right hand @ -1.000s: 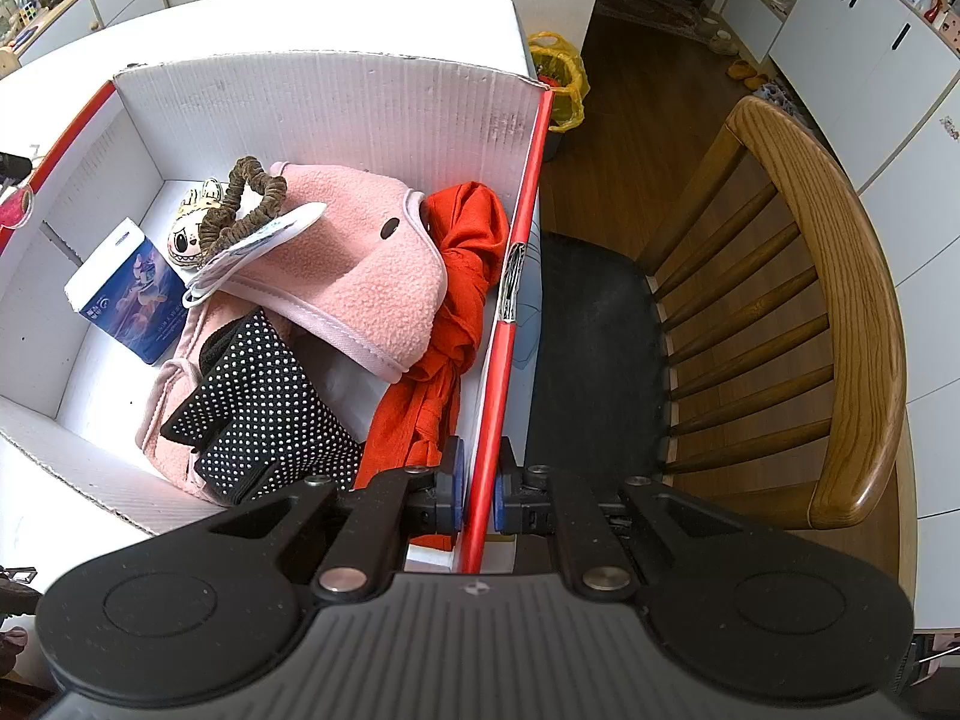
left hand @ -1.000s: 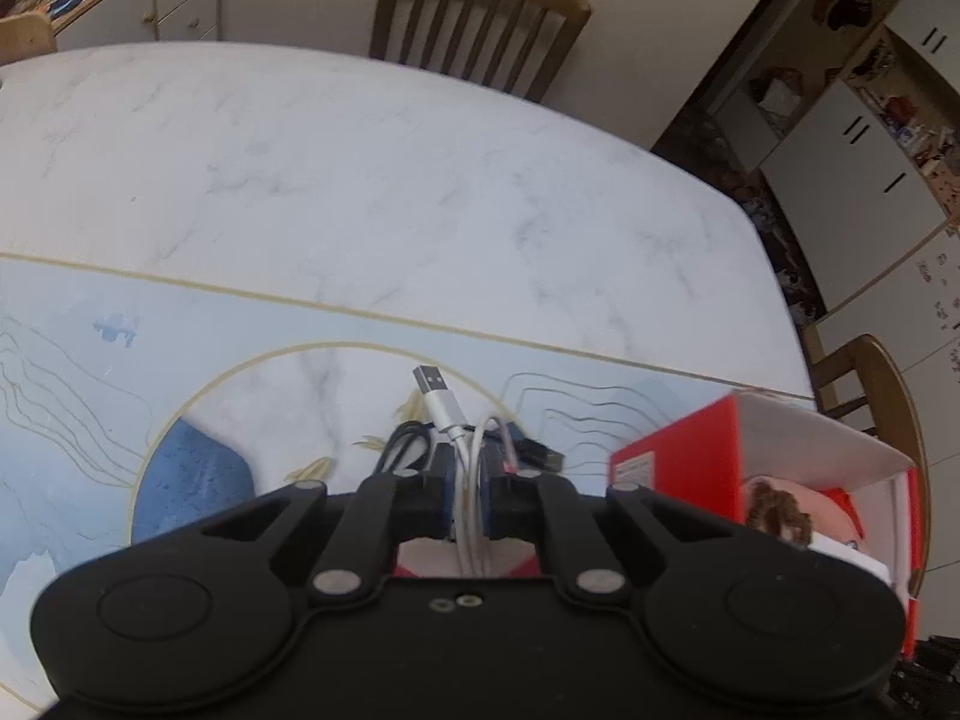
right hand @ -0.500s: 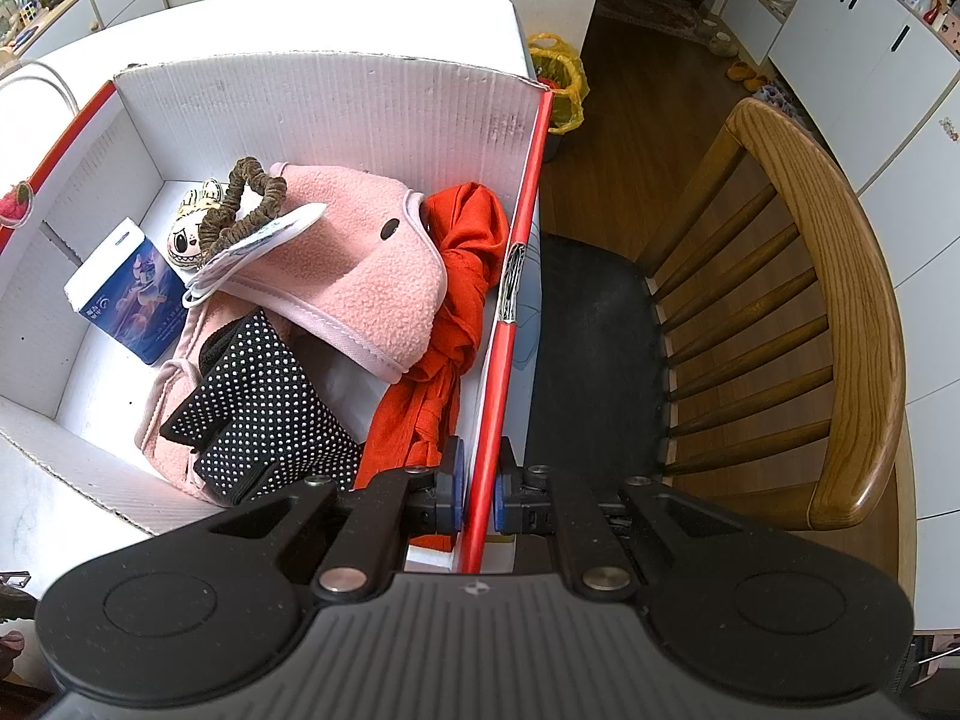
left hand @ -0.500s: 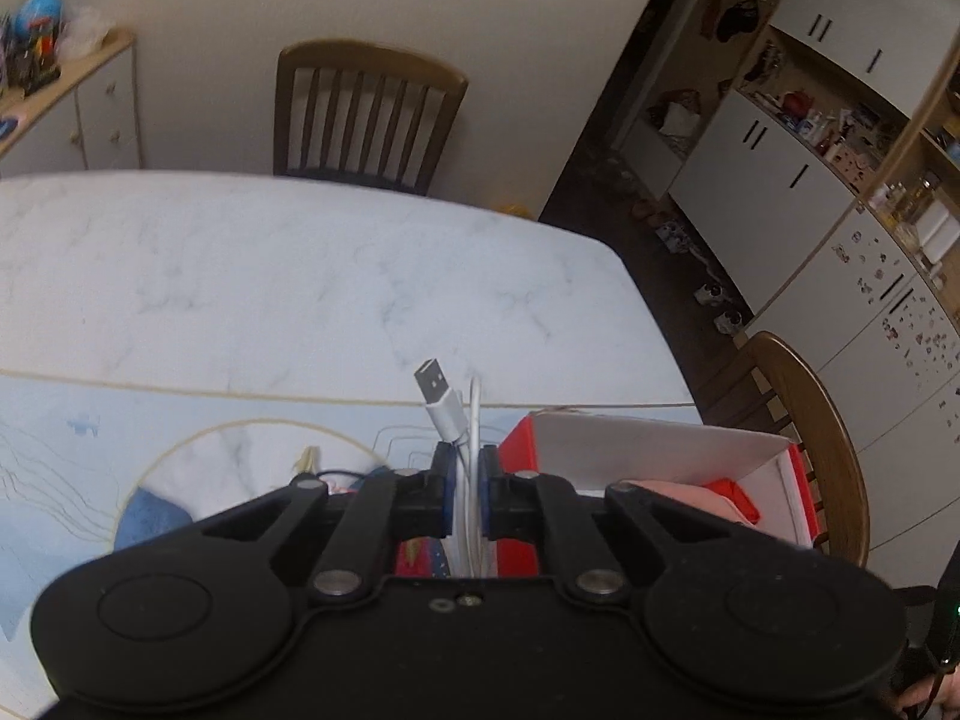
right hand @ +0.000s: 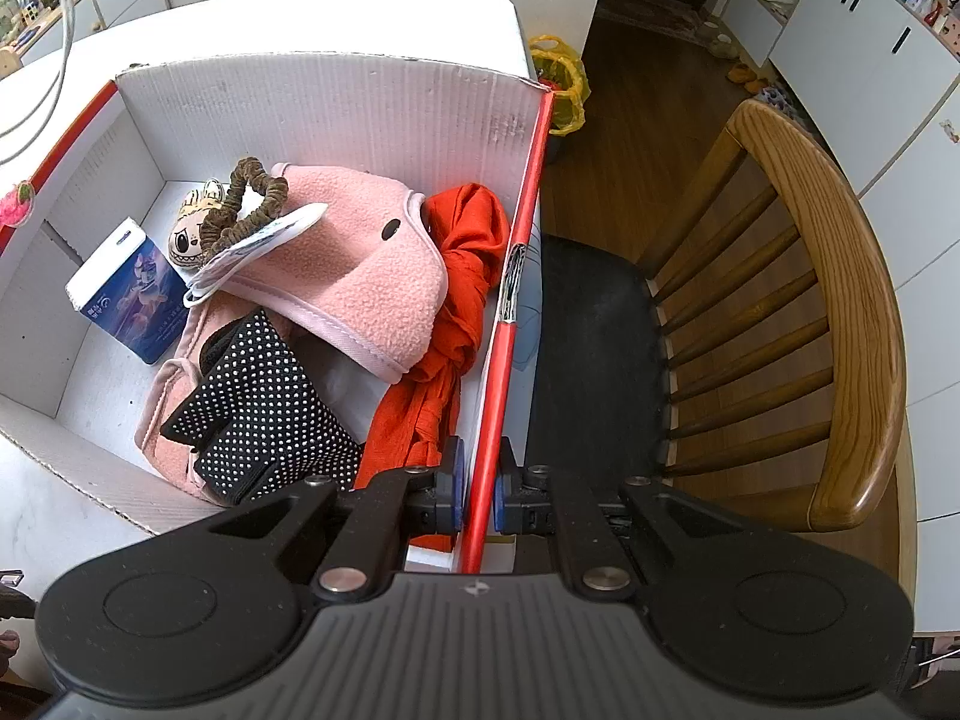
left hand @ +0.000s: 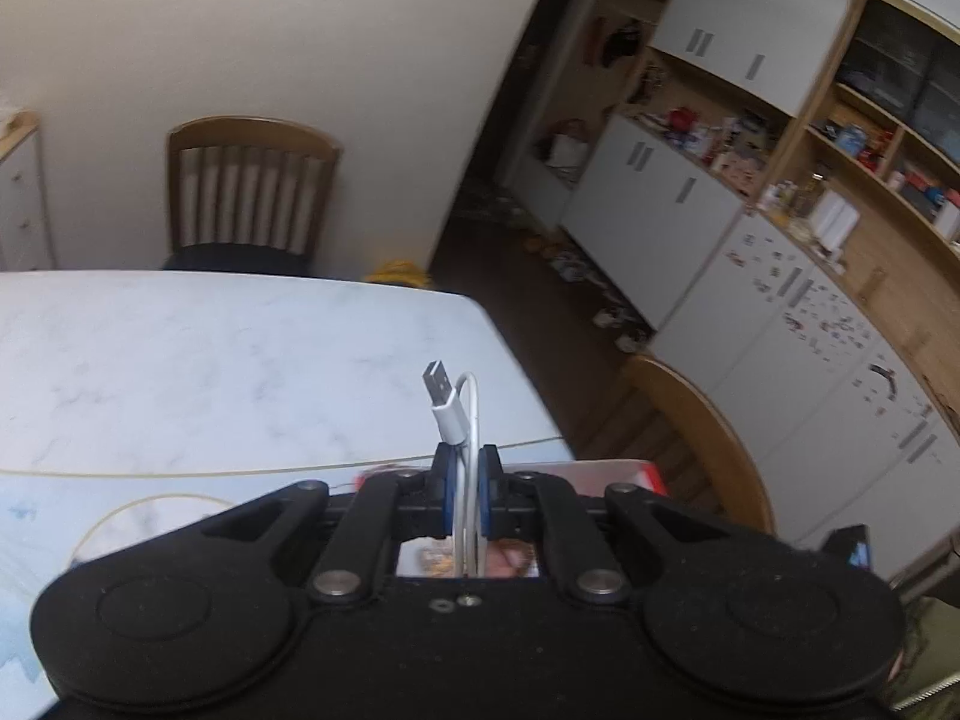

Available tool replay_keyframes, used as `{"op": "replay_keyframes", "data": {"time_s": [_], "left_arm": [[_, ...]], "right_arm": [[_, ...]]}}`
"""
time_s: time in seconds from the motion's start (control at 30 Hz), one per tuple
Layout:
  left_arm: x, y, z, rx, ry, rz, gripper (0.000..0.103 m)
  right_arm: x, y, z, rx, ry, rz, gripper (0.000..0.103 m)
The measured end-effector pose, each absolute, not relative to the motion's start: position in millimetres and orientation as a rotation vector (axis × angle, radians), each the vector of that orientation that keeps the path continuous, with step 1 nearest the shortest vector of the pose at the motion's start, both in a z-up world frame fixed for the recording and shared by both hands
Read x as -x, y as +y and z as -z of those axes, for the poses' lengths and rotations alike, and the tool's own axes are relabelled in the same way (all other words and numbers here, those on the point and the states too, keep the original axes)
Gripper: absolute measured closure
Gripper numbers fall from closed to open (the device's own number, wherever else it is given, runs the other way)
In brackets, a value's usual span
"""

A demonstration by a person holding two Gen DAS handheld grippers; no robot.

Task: Organize objects
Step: 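Carry the white cable into the box and release it with the left gripper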

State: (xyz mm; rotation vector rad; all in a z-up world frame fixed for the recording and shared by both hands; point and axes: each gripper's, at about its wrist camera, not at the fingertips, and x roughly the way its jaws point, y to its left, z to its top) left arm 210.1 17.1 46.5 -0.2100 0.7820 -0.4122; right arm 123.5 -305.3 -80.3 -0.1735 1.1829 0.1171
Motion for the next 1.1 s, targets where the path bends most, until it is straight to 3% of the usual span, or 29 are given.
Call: {"op": "replay_keyframes", "data": {"time_s": [0.63, 1.1], "left_arm": [[-211.4, -71.1, 7.9, 0.113, 0.945, 0.626, 0.098], [-230.2, -80.3, 42.2, 0.027, 0.982, 0.591, 0.098]], "right_arm": [[-124.3, -304.3, 79.0, 0.17, 1.182, -0.119, 0.094], [-123.6, -304.7, 79.4, 0.171, 1.182, -0.118, 0.094]]}}
